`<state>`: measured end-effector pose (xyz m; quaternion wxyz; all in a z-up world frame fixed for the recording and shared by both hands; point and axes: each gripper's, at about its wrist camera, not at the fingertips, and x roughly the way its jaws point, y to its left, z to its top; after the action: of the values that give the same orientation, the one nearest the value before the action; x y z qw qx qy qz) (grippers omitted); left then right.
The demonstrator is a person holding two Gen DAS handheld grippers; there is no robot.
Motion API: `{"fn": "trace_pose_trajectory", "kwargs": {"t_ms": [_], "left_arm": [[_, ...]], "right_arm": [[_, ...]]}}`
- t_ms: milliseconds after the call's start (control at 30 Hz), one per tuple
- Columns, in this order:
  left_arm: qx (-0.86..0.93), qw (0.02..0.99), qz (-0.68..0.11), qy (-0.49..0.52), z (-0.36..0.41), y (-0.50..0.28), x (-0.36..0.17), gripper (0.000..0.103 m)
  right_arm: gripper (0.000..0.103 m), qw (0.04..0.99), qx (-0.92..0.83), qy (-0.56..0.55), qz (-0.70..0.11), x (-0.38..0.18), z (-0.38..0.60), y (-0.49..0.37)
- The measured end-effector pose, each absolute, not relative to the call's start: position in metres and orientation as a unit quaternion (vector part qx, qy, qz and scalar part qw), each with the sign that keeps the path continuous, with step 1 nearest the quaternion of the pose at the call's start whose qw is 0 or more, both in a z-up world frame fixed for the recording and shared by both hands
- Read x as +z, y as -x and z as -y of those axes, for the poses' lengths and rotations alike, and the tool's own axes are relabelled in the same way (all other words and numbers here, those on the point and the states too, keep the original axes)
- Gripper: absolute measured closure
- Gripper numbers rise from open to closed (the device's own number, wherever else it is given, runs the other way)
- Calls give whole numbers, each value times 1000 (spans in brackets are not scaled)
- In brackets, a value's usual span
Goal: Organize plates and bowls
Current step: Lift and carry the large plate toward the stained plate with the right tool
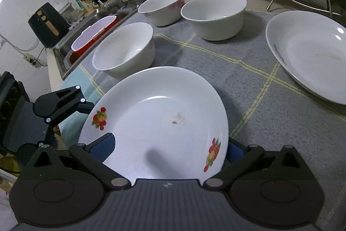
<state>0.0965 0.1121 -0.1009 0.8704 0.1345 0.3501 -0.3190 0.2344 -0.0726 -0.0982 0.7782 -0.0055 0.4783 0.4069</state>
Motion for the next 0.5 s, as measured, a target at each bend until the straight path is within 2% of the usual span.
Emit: {"fn": "trace_pose_trajectory", "kwargs": {"t_ms": [500], "left_arm": [[-339,863,-340,-157,-113,-100,-99,0]], "right_arm": [[0,760,417,-33,-497,-97,78,-241]]}}
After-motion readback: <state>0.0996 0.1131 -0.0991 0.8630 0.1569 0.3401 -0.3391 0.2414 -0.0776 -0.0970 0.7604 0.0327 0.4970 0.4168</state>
